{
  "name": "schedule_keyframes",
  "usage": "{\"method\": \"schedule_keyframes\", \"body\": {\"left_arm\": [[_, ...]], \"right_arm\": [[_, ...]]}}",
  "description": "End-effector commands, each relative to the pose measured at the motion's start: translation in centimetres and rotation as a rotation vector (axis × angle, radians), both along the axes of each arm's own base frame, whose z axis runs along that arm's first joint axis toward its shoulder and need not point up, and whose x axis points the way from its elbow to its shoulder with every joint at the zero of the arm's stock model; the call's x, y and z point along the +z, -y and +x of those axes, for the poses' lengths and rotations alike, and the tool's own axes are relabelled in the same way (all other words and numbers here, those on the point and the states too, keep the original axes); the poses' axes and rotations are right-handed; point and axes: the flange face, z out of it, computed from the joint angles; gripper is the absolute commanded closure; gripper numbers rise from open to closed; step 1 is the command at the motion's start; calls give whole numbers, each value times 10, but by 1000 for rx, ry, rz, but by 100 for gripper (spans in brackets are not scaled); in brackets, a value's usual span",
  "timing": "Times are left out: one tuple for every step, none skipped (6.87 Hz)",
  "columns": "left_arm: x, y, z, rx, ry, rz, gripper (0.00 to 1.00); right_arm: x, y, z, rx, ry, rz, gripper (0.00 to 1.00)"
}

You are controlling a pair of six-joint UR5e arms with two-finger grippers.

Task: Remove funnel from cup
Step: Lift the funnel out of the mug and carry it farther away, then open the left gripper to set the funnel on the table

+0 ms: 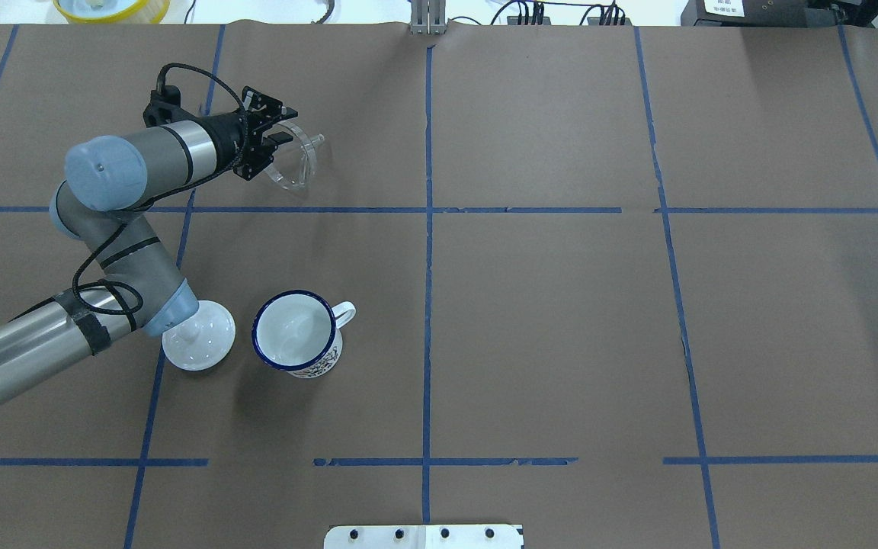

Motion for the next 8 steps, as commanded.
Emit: {"method": "schedule_keyframes", "body": {"left_arm": [[-20,-16,-10,109,47,-10,5],[-32,-26,-25,177,70,-20,5],[-20,-49,-37,274,129,-117,5],[-22,-68,-52,376,255,-138,5],[-23,-90,-71,448,402,-143,5],[-15,-113,-94,479,493,-165,5],[5,-133,-99,497,514,-206,5],[9,-143,-90,521,520,-208,8]], "right_arm": [[1,0,0,0,0,-1,0],[0,0,0,0,0,0,0],[0,0,0,0,0,0,0],[0,0,0,0,0,0,0],[1,0,0,0,0,-1,0],[0,0,0,0,0,0,0],[0,0,0,0,0,0,0],[0,0,0,0,0,0,0]]}}
